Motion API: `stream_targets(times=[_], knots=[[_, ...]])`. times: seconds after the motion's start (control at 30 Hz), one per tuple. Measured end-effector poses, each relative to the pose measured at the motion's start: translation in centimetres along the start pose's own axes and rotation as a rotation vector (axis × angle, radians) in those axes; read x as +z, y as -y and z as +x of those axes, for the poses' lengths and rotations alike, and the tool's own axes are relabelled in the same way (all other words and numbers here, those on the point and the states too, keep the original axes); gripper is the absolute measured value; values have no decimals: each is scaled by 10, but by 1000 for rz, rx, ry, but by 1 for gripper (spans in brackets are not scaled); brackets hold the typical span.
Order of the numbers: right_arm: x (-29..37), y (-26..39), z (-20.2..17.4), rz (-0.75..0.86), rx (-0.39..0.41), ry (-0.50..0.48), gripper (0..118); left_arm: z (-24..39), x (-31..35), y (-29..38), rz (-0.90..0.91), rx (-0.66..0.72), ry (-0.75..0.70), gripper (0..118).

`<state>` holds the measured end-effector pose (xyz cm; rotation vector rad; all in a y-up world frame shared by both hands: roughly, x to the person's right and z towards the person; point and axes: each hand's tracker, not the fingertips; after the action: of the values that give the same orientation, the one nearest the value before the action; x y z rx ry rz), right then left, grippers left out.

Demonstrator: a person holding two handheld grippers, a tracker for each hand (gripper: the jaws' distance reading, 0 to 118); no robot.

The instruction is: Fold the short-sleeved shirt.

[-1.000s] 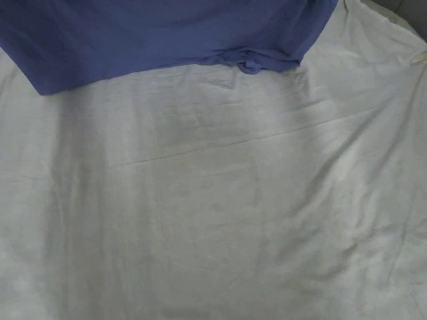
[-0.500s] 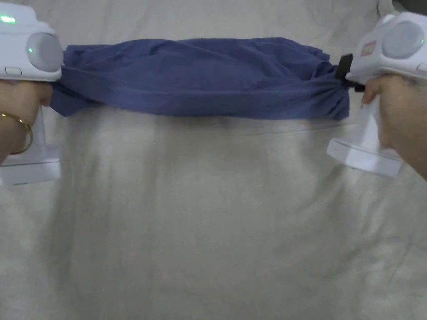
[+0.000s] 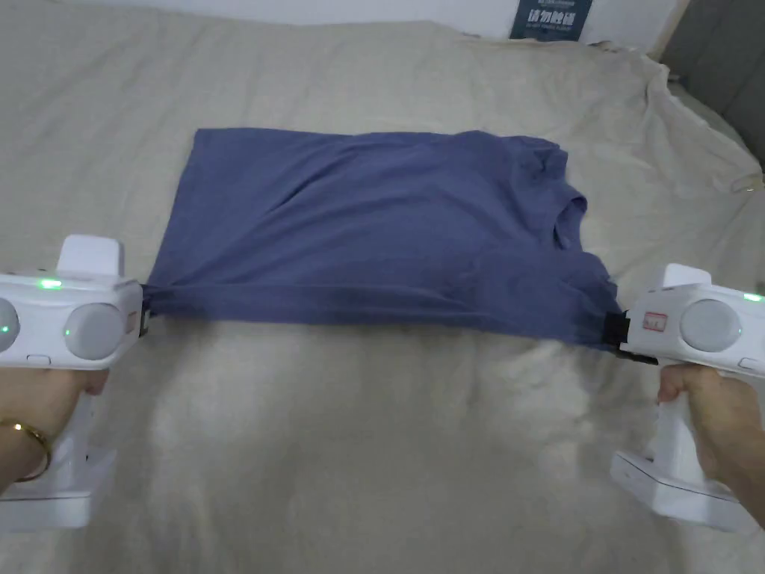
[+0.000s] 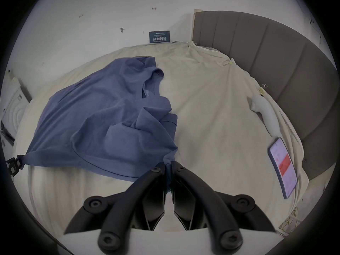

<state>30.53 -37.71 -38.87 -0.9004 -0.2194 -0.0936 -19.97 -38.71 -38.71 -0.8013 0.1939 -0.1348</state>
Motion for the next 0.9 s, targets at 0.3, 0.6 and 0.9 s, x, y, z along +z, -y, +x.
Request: stream_targets(times=[0.3,0.6,0.9], knots=[[83,82,50,29,-7,-54,4,-25,93,94,44,24,36,0],[117,149,67,15,27,-71,4,-36,143,169,56,55,45,0],[130,192,67,-44,137,-72,4,-54,149,198,-23,101,75,0]])
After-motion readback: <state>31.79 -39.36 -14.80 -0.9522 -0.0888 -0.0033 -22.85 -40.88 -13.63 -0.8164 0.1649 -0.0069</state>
